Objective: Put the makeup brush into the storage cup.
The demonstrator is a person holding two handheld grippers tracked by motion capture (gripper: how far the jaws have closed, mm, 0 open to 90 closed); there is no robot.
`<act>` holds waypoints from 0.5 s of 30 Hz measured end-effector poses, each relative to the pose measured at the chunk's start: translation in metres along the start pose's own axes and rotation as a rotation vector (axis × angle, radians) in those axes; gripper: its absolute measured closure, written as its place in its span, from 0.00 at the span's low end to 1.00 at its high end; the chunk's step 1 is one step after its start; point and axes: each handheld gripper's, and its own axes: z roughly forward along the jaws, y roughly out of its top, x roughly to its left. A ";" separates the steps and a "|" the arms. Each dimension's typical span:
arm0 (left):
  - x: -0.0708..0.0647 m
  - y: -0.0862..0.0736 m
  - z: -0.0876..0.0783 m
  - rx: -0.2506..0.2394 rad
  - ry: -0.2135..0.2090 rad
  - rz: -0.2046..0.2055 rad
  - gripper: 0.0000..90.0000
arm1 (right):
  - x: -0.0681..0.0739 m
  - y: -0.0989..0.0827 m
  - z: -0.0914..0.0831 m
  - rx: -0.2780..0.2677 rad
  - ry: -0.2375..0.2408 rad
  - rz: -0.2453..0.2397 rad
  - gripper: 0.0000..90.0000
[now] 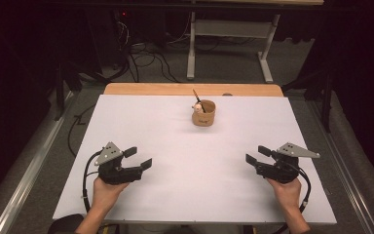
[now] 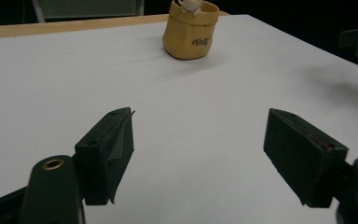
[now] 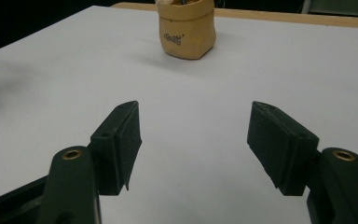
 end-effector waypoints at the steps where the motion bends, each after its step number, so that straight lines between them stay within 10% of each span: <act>1: 0.000 0.000 0.000 -0.002 0.000 -0.001 0.28 | 0.000 0.000 0.000 -0.002 -0.010 -0.004 0.40; 15: 0.003 0.000 -0.002 -0.011 -0.006 -0.028 0.28 | 0.007 -0.006 0.002 0.011 -0.061 -0.040 0.39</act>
